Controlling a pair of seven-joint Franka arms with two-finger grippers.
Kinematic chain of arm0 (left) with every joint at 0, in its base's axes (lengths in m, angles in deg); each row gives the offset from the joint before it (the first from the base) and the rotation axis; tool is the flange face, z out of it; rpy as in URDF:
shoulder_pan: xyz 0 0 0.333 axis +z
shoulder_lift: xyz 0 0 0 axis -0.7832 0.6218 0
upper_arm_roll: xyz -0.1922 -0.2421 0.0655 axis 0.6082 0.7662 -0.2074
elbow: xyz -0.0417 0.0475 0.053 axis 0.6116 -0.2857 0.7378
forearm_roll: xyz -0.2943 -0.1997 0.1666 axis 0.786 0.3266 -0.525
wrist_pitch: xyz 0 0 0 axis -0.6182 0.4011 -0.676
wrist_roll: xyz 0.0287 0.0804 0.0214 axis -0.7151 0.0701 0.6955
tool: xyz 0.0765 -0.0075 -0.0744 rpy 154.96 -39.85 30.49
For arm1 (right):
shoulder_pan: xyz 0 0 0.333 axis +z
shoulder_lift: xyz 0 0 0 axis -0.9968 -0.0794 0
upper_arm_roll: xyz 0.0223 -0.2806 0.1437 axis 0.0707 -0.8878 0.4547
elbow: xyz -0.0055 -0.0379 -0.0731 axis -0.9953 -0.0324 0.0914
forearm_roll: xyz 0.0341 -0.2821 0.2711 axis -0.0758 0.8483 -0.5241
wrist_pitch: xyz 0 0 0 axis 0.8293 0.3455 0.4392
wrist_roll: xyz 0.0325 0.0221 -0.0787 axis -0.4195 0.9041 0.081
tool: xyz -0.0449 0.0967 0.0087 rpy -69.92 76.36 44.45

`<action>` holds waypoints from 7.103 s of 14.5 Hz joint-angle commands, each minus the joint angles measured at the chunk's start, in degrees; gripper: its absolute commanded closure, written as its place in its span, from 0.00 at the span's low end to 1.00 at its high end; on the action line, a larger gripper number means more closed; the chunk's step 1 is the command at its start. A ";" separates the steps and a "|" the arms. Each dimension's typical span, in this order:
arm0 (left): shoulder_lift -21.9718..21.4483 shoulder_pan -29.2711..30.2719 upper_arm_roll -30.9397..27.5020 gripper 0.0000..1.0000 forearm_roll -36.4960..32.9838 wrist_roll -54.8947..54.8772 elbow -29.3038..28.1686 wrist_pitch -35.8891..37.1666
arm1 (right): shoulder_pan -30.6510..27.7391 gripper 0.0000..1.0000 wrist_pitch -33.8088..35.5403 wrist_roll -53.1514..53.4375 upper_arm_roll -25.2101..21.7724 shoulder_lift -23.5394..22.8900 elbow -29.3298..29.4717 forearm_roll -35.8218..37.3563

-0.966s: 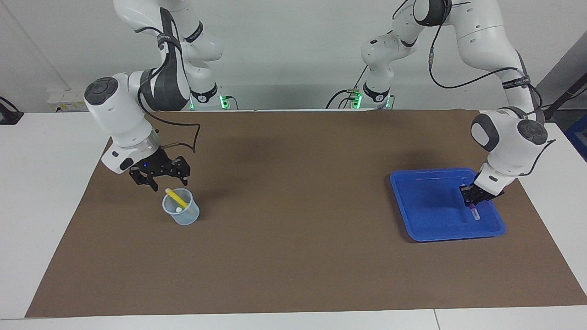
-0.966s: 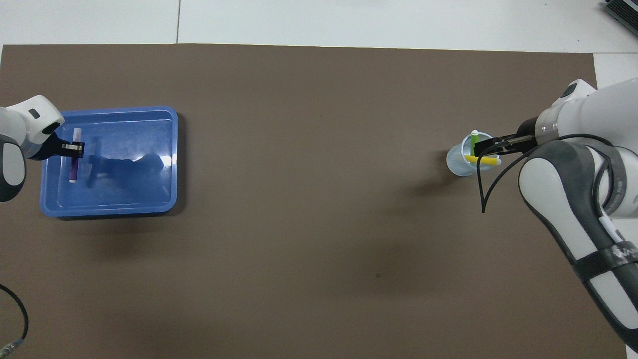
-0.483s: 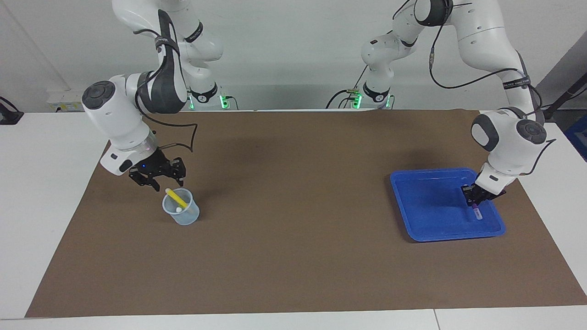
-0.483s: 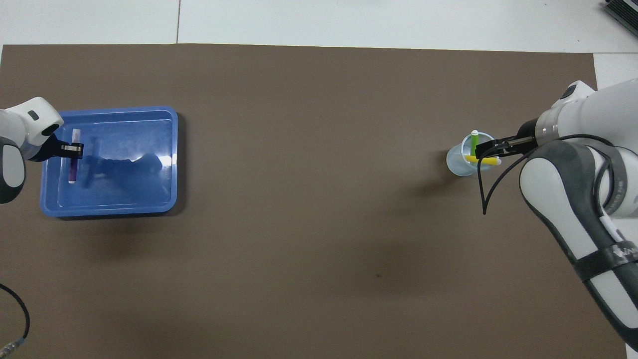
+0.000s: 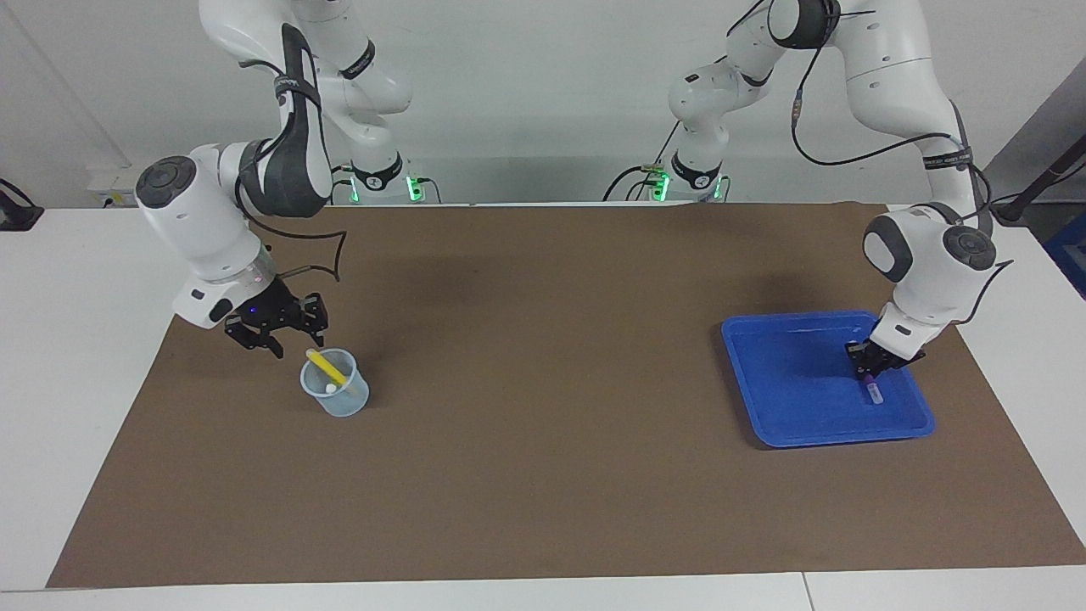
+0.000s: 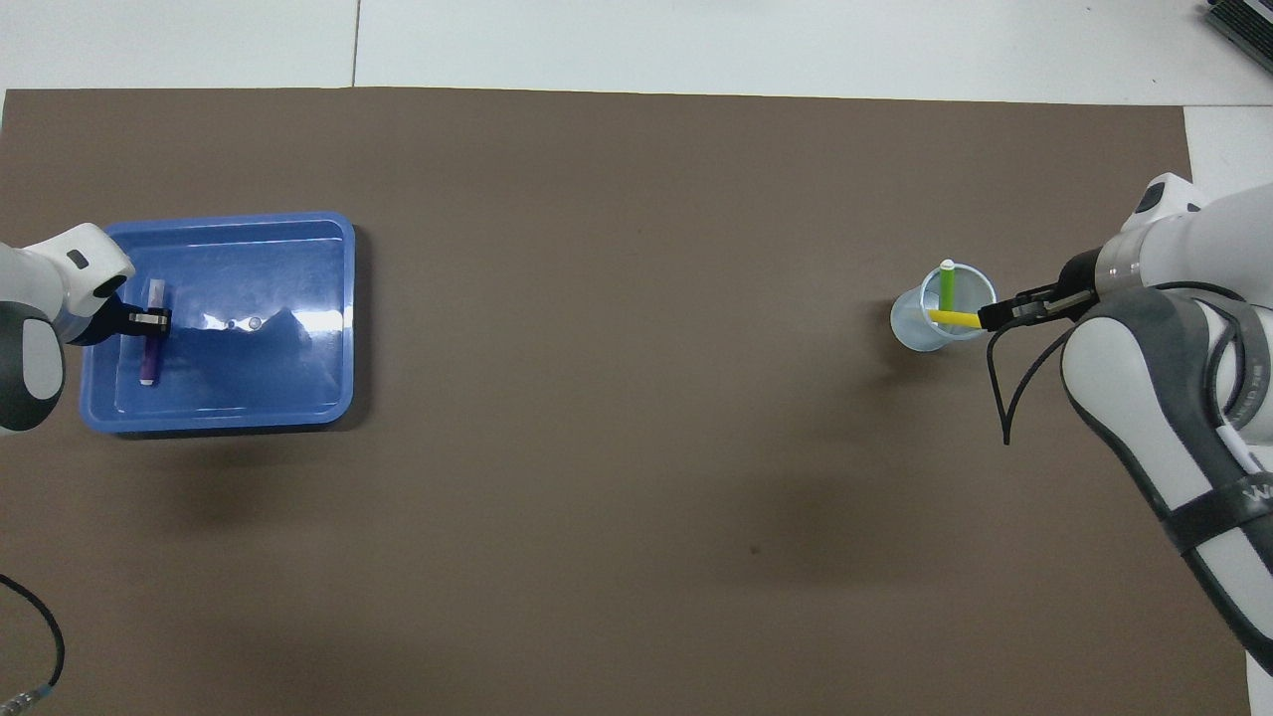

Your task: Right arm passes pens to left for tray arrangement

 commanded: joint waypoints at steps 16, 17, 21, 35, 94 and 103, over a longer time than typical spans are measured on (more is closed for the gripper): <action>-0.53 0.88 0.26 0.48 -1.15 -0.02 -1.27 -1.52 | 0.06 0.49 -5.16 -0.42 0.68 -0.94 -2.55 0.89; -0.53 0.88 0.26 0.41 -1.15 -0.11 -1.27 -1.52 | 0.06 0.50 -5.16 -0.42 0.68 -0.94 -2.55 0.89; -0.53 0.88 0.26 0.41 -1.15 -0.11 -0.92 -0.82 | 0.06 0.66 -5.16 -0.51 0.68 -0.94 -2.55 0.89; -4.66 -1.84 0.79 0.08 -0.53 -0.45 0.75 0.07 | 1.03 1.00 -5.25 0.02 0.68 -0.85 -2.90 0.89; -11.69 -21.53 7.73 0.20 64.51 63.08 3.92 12.37 | 34.16 1.00 -21.59 69.72 4.55 -6.65 14.15 -15.54; -11.87 -23.72 7.65 0.47 64.42 62.91 2.77 10.52 | 33.99 1.00 -21.59 69.63 4.55 -6.65 13.80 -15.54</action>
